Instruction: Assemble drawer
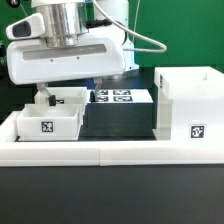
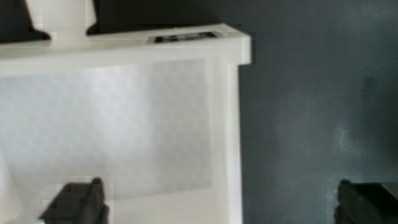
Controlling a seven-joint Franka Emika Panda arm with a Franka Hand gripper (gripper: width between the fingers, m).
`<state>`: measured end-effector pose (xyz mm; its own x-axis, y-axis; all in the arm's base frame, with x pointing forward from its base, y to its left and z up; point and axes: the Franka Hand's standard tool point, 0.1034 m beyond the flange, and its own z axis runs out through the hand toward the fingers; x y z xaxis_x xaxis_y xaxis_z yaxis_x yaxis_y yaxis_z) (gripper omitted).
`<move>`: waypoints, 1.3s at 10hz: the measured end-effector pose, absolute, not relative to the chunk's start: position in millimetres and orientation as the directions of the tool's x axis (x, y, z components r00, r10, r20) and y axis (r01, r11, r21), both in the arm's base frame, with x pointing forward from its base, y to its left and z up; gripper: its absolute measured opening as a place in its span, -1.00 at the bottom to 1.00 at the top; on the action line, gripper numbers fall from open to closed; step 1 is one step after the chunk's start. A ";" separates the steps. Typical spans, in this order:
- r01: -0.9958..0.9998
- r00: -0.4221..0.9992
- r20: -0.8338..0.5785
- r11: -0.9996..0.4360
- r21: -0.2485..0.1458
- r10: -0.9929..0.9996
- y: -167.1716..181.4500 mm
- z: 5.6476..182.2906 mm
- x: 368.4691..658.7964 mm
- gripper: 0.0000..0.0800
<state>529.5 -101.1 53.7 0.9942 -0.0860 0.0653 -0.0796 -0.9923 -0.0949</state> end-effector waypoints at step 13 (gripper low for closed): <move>-0.012 0.996 0.094 -1.000 0.003 -0.012 -104.2 9.0 508.2 0.62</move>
Offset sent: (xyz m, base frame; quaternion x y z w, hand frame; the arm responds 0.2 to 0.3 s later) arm 0.0000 0.0000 0.0000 0.0000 0.0000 0.0000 1.0000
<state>508.2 -104.2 9.0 0.9955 -0.0118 0.0935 -0.0122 -0.9999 0.0035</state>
